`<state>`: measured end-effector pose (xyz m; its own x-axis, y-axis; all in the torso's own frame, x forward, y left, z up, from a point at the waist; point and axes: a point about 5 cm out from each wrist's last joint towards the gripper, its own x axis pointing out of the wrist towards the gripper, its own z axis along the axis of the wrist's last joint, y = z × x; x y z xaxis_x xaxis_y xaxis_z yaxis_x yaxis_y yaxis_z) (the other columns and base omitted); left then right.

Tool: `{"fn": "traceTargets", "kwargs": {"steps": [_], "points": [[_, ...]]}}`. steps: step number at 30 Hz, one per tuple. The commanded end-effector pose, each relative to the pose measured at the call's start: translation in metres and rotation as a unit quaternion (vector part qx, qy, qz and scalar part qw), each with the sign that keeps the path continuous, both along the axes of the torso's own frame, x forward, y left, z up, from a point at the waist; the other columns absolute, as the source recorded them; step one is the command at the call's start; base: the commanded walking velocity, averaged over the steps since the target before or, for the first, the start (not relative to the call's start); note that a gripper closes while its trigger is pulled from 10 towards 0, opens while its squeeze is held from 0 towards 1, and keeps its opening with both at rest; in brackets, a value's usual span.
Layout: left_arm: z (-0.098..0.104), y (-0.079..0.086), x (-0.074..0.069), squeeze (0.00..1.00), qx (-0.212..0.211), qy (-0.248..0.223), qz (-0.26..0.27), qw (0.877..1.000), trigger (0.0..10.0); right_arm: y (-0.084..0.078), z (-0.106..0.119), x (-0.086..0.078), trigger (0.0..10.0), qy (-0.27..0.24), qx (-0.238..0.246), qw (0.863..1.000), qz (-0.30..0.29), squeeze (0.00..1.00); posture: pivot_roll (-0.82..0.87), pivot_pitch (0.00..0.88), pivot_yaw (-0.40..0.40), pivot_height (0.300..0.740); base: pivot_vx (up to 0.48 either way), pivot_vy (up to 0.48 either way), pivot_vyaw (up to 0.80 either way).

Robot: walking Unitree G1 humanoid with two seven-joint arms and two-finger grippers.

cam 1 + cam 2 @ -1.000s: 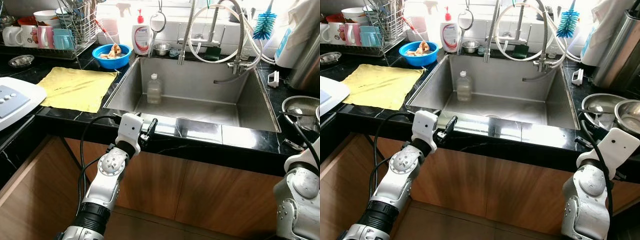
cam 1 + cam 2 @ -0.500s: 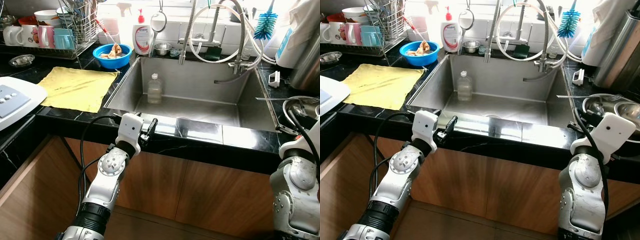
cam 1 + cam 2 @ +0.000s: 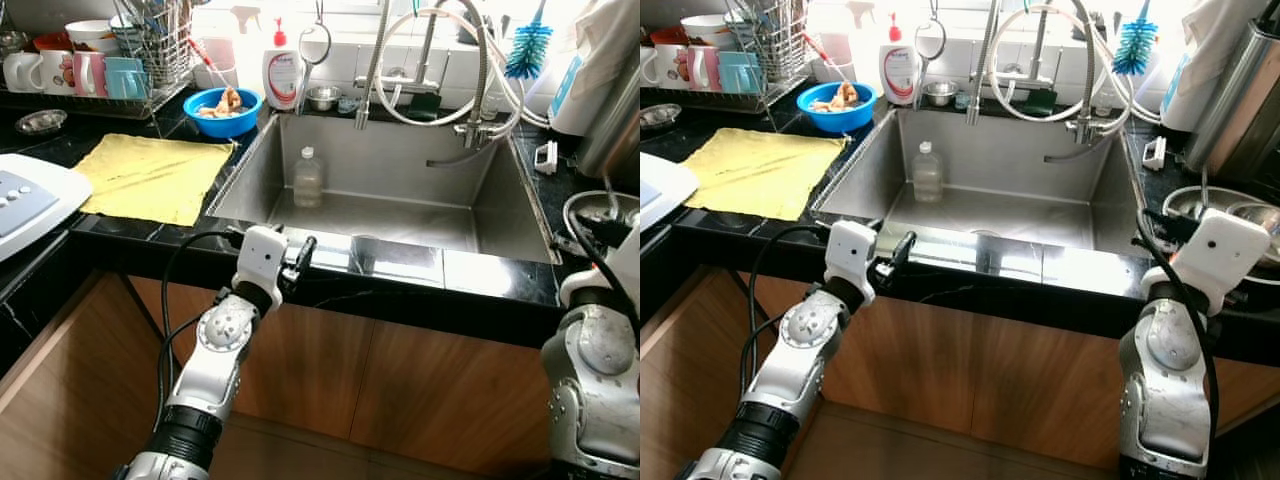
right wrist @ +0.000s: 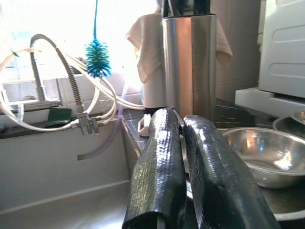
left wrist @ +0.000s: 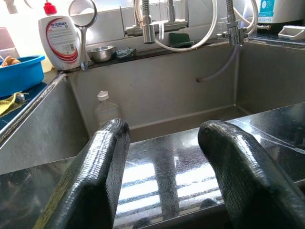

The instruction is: Kitchen organization

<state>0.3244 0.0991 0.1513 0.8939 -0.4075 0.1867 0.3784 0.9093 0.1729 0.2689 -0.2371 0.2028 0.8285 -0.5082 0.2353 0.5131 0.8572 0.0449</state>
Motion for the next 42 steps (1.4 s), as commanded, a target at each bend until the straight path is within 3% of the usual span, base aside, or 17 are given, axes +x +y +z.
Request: {"fn": "traceTargets", "kwargs": {"steps": [1,15,22,30,37,42], "points": [[0.004,0.000,0.000,0.00,-0.001,-0.013,0.000,1.000,10.0,0.003,0.010,0.000,10.0,-0.022,-0.012,1.000,0.011,0.00,-0.02,0.000,-0.018,0.740,0.000,0.000,0.00],[0.005,0.000,0.000,0.00,-0.001,-0.013,0.000,1.000,10.0,0.014,0.008,0.006,10.0,-0.010,-0.017,0.998,0.063,0.00,-0.02,0.000,-0.019,0.740,0.000,0.000,0.00],[0.004,0.000,0.000,0.00,-0.001,-0.013,0.001,1.000,10.0,0.029,0.009,0.020,10.0,0.011,-0.022,0.985,0.169,0.00,-0.02,0.000,-0.021,0.740,0.000,0.000,0.00],[0.006,-0.002,0.002,0.00,-0.002,-0.015,-0.001,1.000,10.0,0.031,0.002,0.031,10.0,0.043,-0.011,0.978,0.201,0.00,-0.02,0.000,-0.021,0.740,0.000,0.000,0.00],[0.009,-0.005,0.005,0.00,-0.004,-0.019,-0.003,1.000,10.0,0.022,-0.011,0.054,10.0,0.086,0.032,0.971,0.222,0.00,-0.02,0.000,-0.020,0.740,0.000,0.000,0.00],[0.011,-0.007,0.006,0.00,-0.007,-0.022,-0.004,1.000,10.0,0.018,-0.013,0.073,10.0,0.109,0.029,0.963,0.245,0.00,-0.01,0.000,-0.026,0.740,0.000,0.000,0.00]]}}
